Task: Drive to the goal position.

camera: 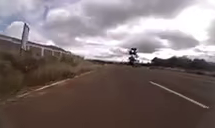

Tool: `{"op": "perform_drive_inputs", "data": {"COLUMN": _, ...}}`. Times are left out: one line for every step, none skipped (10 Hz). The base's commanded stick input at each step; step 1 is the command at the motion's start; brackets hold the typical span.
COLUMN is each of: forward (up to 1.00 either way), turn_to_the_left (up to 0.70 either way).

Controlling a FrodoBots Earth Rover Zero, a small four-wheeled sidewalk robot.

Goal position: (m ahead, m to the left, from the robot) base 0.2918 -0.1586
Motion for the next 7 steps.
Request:
{"op": "perform_drive_inputs", "data": {"forward": 0.7, "turn_to_the_left": -0.34}}
{"op": "perform_drive_inputs", "data": {"forward": 0.7, "turn_to_the_left": -0.34}}
{"op": "perform_drive_inputs", "data": {"forward": 0.7, "turn_to_the_left": -0.34}}
{"op": "perform_drive_inputs", "data": {"forward": 0.7, "turn_to_the_left": -0.34}}
{"op": "perform_drive_inputs", "data": {"forward": 0.7, "turn_to_the_left": -0.34}}
{"op": "perform_drive_inputs", "data": {"forward": 0.7, "turn_to_the_left": -0.17}}
{"op": "perform_drive_inputs", "data": {"forward": 0.7, "turn_to_the_left": 0.01}}
